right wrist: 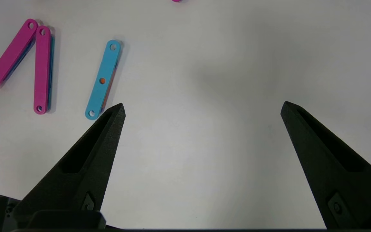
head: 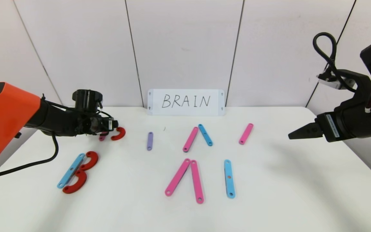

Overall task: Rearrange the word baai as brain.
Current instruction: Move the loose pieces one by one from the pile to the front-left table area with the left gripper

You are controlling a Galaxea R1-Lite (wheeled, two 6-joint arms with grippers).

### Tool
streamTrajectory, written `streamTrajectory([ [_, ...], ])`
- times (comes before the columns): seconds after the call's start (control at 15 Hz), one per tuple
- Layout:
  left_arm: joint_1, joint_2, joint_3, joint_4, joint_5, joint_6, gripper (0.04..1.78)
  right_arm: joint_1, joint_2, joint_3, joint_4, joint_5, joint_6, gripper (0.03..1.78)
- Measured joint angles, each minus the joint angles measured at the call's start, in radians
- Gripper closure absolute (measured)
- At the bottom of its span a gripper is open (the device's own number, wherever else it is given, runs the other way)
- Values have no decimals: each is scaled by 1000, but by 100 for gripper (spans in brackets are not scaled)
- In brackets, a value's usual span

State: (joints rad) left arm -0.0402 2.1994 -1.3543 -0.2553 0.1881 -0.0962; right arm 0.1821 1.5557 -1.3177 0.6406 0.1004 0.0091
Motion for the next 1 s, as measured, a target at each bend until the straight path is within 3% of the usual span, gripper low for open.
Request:
streamTrajectory([
  [1.0, 24, 35, -34, 35, -4, 0, 13, 0, 1, 5, 0, 1, -9, 11],
])
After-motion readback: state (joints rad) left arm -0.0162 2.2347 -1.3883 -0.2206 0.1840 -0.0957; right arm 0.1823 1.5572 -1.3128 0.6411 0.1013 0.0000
